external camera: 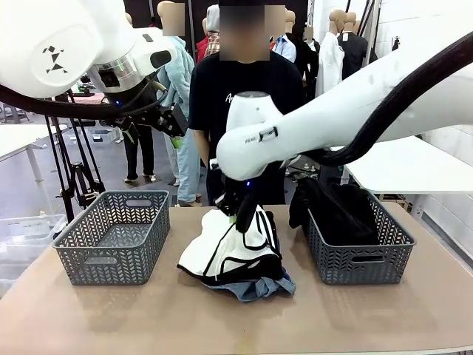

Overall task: Sort the tops and bottoms.
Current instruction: Lift clothes from the center of the table with your right hand.

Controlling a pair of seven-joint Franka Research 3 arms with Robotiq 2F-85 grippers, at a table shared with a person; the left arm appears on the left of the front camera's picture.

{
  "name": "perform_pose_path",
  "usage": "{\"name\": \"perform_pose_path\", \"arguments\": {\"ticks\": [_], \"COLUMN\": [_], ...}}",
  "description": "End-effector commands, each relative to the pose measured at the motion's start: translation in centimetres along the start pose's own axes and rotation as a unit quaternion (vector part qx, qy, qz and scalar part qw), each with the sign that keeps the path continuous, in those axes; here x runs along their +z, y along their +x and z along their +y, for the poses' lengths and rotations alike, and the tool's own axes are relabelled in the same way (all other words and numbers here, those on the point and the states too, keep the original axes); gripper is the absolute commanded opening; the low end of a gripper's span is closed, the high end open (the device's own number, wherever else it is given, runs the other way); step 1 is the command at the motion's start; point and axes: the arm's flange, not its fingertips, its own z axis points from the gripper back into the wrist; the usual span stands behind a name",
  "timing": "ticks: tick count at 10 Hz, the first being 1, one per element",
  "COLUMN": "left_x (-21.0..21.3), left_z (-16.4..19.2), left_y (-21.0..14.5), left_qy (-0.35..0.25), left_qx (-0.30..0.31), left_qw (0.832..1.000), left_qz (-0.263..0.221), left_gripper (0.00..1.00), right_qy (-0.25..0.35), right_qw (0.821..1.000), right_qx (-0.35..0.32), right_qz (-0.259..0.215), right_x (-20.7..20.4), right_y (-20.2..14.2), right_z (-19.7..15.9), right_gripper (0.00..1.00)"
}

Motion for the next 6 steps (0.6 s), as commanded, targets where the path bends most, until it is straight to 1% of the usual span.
{"name": "perform_pose_path", "arguments": {"ticks": [1, 2, 3, 4, 5, 6], "left_x": [-0.1, -0.1, -0.1, -0.1, -0.1, -0.1], "left_z": [0.3, 0.3, 0.3, 0.3, 0.3, 0.3], "left_y": [-0.1, -0.1, -0.1, -0.1, -0.1, -0.1], "left_qy": [-0.003, -0.003, -0.003, -0.003, -0.003, -0.003], "left_qx": [0.000, 0.000, 0.000, 0.000, 0.000, 0.000], "left_qw": [1.000, 1.000, 1.000, 1.000, 1.000, 1.000], "left_qz": [-0.007, -0.007, -0.007, -0.007, -0.007, -0.007], "left_gripper": [1.00, 1.00, 1.00, 1.00, 1.00, 1.00], "right_qy": [-0.002, -0.011, -0.021, -0.019, 0.007, -0.019], "right_qw": [0.998, 0.995, 0.991, 0.985, 0.981, 0.991], "right_qx": [-0.012, -0.011, -0.006, 0.013, 0.048, -0.010], "right_qz": [-0.067, -0.096, -0.136, -0.168, -0.186, -0.134], "right_x": [5.1, 8.0, 11.0, 13.2, 14.0, 13.3], "right_y": [-2.8, -3.3, -3.9, -4.3, -4.8, -2.2], "right_z": [-1.8, -2.4, -2.7, -2.5, -1.8, -2.2], "right_gripper": [0.00, 0.00, 0.00, 0.00, 0.00, 0.00]}}
